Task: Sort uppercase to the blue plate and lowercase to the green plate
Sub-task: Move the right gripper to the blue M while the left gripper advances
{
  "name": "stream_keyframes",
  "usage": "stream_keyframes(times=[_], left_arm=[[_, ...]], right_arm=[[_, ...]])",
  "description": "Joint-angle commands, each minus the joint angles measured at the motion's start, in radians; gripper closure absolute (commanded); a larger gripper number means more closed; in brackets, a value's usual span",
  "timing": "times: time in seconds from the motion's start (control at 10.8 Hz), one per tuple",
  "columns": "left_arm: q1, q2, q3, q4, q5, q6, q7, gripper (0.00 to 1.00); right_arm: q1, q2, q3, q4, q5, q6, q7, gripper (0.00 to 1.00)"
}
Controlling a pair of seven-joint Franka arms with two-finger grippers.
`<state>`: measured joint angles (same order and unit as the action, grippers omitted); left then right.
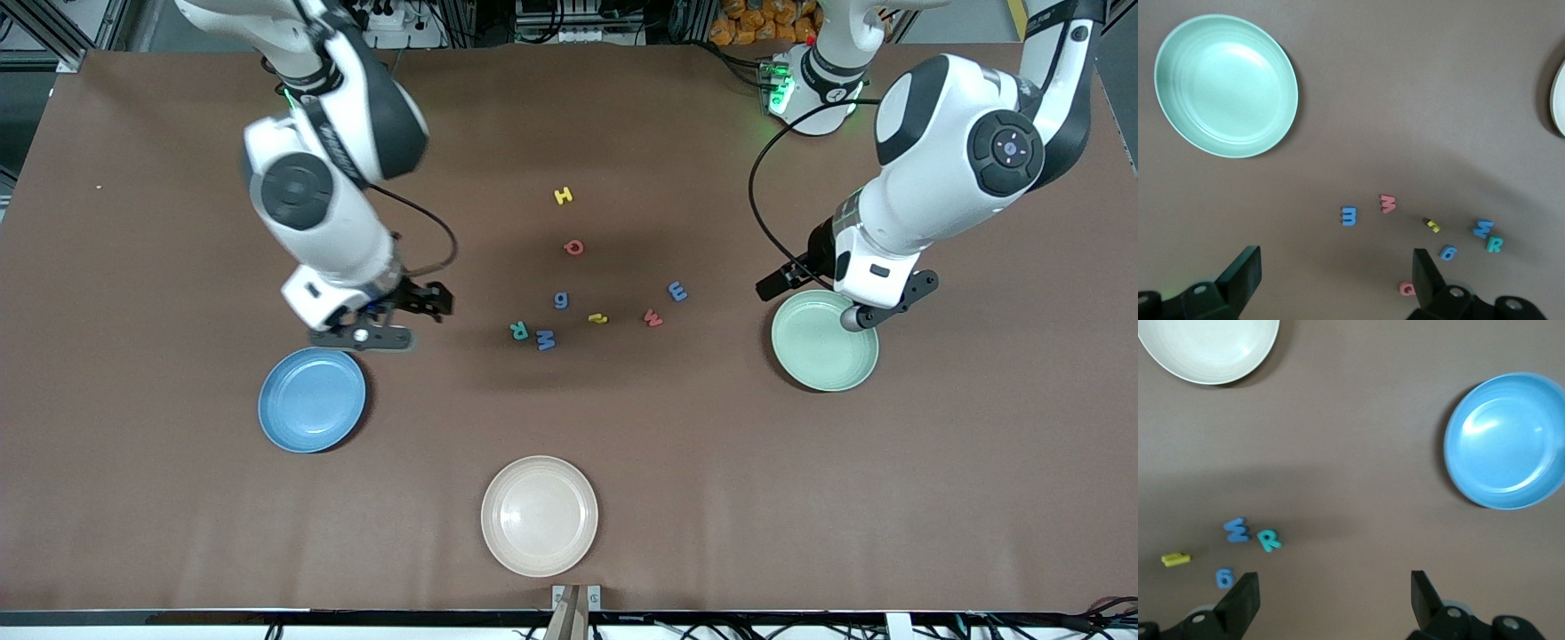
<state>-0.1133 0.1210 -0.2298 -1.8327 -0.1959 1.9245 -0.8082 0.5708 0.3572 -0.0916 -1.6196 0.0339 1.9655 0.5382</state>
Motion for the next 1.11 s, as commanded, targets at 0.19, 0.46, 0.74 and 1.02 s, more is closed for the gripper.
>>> stream_keyframes(times=[0.19, 0.46, 0.74, 1.02], left_arm=[[0.007, 0.023, 0.000, -0.008, -0.023, 0.034, -0.051, 0.00], [0.007, 0.031, 0.000, -0.017, -0.023, 0.051, -0.051, 0.00], [0.007, 0.054, 0.000, -0.017, -0.026, 0.064, -0.051, 0.00], [0.009, 0.057, 0.000, -0.017, -0.026, 0.073, -0.051, 0.00]], right_arm=[[0.089, 0.124, -0.008, 0.014, 0.008, 0.146, 0.172, 0.00], [0.139, 0.212, -0.008, 0.018, 0.009, 0.269, 0.262, 0.00], [0.172, 0.273, -0.010, 0.021, 0.009, 0.332, 0.278, 0.02], [0.184, 0.295, -0.008, 0.026, 0.009, 0.343, 0.278, 0.02]])
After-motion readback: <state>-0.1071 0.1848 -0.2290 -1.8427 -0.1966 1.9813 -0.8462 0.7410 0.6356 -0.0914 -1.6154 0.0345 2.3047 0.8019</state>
